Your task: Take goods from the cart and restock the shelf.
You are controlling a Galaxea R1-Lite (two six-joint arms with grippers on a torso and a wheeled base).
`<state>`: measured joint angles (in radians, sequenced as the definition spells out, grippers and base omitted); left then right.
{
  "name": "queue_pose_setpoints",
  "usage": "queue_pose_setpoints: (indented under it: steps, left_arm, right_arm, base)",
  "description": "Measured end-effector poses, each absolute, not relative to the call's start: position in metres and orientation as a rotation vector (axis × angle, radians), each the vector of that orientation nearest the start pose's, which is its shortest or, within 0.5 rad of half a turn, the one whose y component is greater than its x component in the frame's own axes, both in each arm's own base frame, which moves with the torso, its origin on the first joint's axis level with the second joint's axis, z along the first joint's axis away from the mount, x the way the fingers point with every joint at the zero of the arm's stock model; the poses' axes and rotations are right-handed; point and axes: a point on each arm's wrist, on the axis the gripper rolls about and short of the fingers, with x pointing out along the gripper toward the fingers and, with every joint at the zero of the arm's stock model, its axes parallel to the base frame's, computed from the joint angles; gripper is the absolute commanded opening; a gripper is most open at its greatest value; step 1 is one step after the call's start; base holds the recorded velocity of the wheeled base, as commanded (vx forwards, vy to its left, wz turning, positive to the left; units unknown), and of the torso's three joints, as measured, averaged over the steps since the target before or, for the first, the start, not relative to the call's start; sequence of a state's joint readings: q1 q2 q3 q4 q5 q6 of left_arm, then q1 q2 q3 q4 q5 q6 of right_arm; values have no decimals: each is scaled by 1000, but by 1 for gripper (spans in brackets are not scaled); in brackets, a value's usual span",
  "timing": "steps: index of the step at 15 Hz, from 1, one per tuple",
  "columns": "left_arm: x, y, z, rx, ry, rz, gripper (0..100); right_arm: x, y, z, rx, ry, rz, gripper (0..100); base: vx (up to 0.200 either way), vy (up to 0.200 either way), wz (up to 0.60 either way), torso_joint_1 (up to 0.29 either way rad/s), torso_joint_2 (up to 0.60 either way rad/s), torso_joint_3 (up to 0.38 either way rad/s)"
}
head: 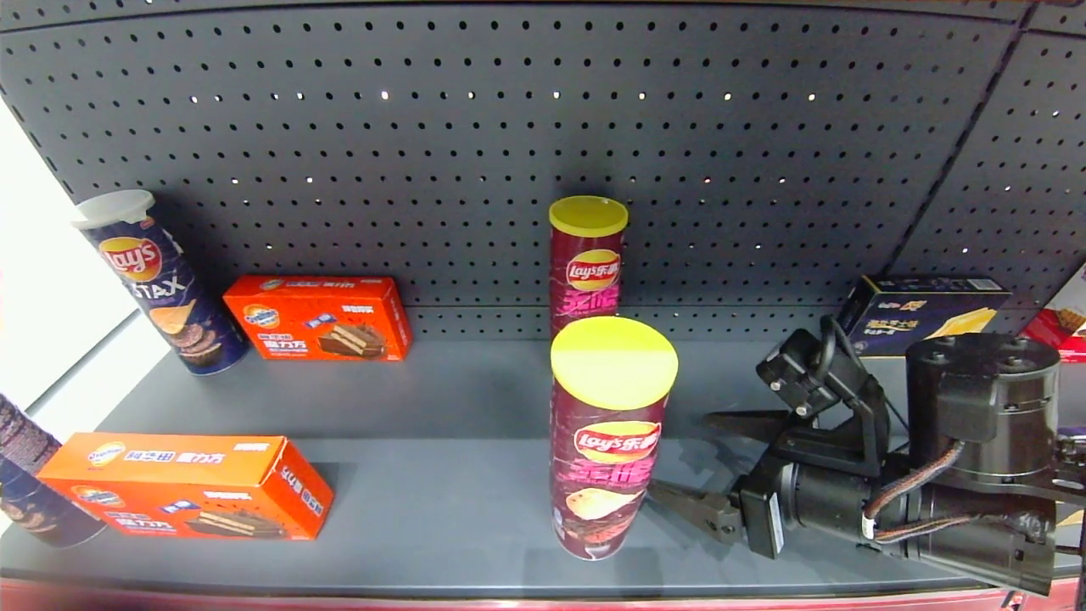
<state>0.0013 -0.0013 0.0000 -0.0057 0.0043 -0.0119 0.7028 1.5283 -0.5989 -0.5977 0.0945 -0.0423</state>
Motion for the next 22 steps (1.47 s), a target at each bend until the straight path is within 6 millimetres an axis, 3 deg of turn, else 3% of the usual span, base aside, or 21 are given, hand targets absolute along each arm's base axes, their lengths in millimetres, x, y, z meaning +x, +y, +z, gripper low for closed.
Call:
queue_pose_setpoints:
  steps: [3, 7, 9, 11, 14, 18, 20, 22]
  left_arm:
    - [-23, 0, 76, -12, -7, 5, 100]
    - [-23, 0, 76, -10, -7, 3, 100]
    - [-23, 0, 76, -10, -7, 2, 100]
    - [-23, 0, 76, -10, -7, 3, 100]
    - [-23, 0, 76, -10, -7, 4, 100]
    - [-23, 0, 76, -10, -7, 6, 100]
    - [-23, 0, 76, -10, -7, 6, 100]
    - [-23, 0, 76, -9, -7, 6, 100]
  right_arm:
    - [191, 154, 175, -132, 295, 762, 100]
    - [194, 96, 209, -71, 159, 523, 100]
    - [179, 61, 223, -48, 80, 392, 100]
    - [149, 34, 226, -42, 15, 284, 100]
    - [92, 12, 211, -53, -61, 150, 100]
    - [21, 1, 165, -64, 4, 58, 100]
    - [-4, -1, 144, -54, 9, 37, 100]
    - [-15, -2, 124, -22, -26, 27, 100]
  base:
    - [0, 0, 0, 0, 0, 0]
    - [0, 0, 0, 0, 0, 0]
    - [0, 0, 0, 0, 0, 0]
    - [0, 0, 0, 0, 0, 0]
    - [0, 0, 0, 0, 0, 0]
    - [0, 0, 0, 0, 0, 0]
    - [0, 0, 0, 0, 0, 0]
    - [0, 0, 0, 0, 0, 0]
